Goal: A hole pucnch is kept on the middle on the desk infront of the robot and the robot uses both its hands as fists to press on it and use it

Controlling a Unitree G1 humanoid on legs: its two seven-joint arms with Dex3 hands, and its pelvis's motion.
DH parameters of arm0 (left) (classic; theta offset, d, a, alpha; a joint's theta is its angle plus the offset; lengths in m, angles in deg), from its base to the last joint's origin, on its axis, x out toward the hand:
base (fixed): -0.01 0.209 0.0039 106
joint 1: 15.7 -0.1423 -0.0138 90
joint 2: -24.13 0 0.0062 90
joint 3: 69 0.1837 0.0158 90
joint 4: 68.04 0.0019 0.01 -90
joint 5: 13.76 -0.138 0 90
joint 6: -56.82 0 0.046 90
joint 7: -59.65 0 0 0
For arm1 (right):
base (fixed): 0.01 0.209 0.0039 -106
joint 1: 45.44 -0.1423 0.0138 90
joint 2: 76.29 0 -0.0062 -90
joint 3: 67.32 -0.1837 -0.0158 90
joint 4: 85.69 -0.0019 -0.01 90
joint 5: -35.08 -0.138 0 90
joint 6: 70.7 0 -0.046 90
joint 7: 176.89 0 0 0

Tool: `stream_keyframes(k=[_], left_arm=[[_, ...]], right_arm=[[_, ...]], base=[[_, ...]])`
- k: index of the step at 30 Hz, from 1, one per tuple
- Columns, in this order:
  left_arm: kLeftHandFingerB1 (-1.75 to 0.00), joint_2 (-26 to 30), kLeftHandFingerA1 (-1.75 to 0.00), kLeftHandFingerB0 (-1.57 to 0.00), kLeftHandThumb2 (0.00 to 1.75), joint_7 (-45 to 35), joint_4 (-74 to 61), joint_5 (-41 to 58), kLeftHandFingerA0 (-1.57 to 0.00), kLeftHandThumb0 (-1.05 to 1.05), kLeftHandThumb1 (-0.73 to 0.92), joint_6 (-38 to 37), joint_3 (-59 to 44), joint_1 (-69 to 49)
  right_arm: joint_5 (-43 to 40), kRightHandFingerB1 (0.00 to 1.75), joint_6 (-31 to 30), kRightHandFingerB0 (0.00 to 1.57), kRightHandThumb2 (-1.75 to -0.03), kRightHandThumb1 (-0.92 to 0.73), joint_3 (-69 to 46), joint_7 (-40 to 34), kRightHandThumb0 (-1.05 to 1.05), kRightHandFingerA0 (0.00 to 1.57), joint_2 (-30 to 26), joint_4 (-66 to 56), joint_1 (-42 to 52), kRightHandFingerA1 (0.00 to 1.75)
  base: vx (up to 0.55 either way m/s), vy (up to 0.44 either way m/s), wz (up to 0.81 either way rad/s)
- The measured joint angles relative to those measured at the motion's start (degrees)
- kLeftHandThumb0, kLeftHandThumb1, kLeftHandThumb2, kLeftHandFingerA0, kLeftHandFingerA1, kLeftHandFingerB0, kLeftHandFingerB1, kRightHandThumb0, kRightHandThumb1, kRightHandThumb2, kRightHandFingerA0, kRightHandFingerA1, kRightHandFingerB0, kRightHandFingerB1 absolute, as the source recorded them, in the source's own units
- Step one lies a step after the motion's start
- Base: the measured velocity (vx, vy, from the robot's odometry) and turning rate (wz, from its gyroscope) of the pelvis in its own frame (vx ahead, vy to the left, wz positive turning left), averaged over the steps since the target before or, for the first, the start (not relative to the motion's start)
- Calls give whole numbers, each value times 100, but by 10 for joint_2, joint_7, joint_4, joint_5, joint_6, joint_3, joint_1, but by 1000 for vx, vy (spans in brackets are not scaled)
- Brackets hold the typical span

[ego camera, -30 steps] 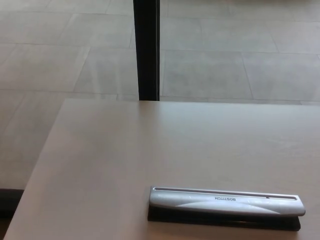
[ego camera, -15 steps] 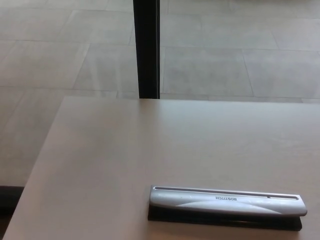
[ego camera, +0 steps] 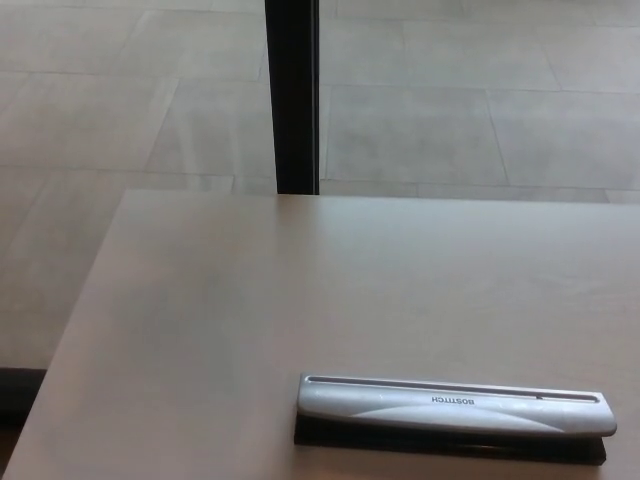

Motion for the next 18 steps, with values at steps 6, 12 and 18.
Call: stream_keyframes(k=[6,12,18], left_arm=[[-154,-69,-175,-63,99,-2,-79,0,-91,-22,71,5,87,-1],[-164,-134,-175,-58,89,-5,-144,-2,-85,-27,78,15,206,-17],[-161,-187,-175,-57,96,-7,-177,-5,-92,-25,76,33,335,-50]], right_arm=[[-9,146,-13,58,-105,-74,79,0,-20,96,66,-118,13,175],[-16,162,-25,55,-104,-74,185,8,-26,97,138,-227,66,175],[-26,159,-43,55,-93,-79,279,20,-30,97,179,-303,131,175]], base=[[0,0,0],[0,0,0],[0,0,0]])
